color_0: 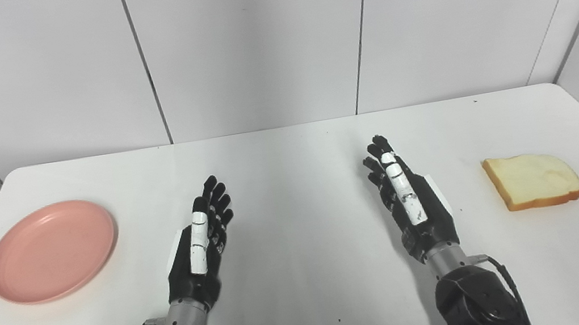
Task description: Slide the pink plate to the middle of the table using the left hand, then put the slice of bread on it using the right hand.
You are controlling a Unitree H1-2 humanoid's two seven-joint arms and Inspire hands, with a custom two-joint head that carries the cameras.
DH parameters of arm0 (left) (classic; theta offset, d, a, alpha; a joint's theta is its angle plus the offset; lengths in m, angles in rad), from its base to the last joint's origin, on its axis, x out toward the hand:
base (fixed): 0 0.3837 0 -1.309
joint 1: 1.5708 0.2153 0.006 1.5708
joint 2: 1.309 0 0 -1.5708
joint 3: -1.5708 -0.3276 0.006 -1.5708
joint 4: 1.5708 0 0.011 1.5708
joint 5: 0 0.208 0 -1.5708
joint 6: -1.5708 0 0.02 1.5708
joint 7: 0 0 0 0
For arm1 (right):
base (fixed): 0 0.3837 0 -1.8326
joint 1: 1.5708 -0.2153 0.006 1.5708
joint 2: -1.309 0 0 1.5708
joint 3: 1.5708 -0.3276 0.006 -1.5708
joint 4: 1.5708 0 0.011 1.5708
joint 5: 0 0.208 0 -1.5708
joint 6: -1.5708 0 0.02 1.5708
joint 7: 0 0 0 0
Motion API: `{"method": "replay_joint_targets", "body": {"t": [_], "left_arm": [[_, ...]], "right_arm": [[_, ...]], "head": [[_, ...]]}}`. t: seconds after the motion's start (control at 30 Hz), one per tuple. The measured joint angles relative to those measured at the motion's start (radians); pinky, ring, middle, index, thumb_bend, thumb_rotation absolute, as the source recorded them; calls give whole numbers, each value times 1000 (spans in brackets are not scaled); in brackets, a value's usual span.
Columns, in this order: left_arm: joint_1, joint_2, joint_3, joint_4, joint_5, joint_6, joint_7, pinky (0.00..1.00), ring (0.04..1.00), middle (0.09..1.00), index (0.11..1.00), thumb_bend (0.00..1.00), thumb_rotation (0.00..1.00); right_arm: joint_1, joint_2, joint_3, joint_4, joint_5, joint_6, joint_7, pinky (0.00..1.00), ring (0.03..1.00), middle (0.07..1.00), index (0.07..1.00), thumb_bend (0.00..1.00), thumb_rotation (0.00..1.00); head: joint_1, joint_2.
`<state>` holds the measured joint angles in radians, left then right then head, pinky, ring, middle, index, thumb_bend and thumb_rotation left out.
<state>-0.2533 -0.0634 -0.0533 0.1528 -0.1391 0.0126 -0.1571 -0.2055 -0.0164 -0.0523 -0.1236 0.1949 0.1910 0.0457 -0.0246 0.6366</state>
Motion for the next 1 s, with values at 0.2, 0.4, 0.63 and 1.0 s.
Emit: {"method": "replay_joint_targets", "body": {"t": [0.2, 0.4, 0.63, 1.0], "left_arm": [[0, 0, 0, 0, -1, 0, 0, 1000, 1000, 998, 972, 680, 993], [0, 1, -1, 0, 0, 0, 0, 1000, 1000, 1000, 979, 693, 995], [0, 2, -2, 0, -2, 0, -3, 1000, 1000, 1000, 973, 675, 998], [0, 9, -4, 0, 2, 1, -3, 1000, 1000, 1000, 981, 686, 1000]], "right_arm": [[0, 0, 0, -6, 1, 1, 0, 1000, 954, 963, 964, 651, 837], [0, -1, 0, -6, 1, 2, 0, 1000, 951, 962, 962, 652, 830], [0, -1, 0, -6, 1, 2, 0, 1000, 951, 961, 960, 656, 825], [0, -1, 0, -6, 1, 2, 0, 1000, 952, 958, 965, 641, 837]], "head": [[2, -2], [0, -5], [0, -3], [-2, -9]]}}
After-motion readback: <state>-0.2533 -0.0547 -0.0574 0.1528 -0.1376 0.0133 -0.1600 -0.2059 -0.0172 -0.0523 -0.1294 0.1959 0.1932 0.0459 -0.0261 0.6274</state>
